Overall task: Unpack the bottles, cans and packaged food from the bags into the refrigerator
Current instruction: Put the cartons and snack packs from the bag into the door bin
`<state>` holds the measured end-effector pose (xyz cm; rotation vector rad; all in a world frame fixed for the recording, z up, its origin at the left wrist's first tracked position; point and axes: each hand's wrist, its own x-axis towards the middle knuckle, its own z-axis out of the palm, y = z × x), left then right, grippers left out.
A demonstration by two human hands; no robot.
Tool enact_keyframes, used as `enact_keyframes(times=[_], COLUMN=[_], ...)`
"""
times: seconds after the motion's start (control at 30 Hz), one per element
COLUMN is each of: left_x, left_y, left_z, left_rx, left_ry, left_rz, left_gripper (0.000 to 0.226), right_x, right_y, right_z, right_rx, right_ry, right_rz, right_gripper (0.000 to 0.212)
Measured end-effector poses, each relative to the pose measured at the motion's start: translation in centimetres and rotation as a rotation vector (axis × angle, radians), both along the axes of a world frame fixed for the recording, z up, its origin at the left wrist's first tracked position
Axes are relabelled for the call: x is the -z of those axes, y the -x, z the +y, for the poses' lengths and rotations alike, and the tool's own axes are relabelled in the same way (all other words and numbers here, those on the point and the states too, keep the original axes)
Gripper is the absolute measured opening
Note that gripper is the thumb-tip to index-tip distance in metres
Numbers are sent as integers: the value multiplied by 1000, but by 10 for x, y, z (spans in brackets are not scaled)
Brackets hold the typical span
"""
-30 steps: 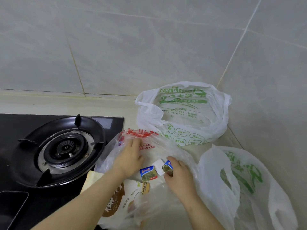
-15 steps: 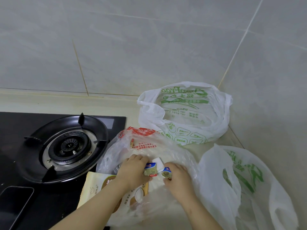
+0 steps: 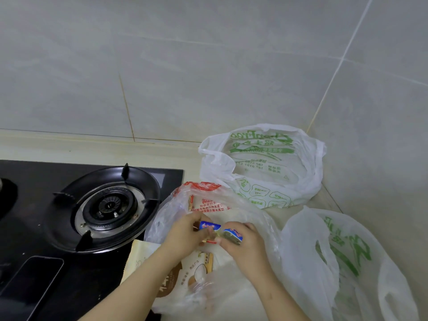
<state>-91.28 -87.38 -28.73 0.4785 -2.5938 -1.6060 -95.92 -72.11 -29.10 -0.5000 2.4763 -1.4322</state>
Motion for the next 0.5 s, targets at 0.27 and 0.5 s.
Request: enact_keyframes(times=[0.27,0.5], left_x=[-13,-24], left_y=[-34,-67], left_z=[-17,-34], left_rx=[-312,-320], left_ry=[-186,-277], left_rz=[14,49], left_gripper=[14,13], right_x=[-11,-17], right_y=[-23,-46], right_z=[-22,-43], right_rx=[-9,-101], right_ry=[164,197], right_rz=[-115,-213], right_gripper=[31,38])
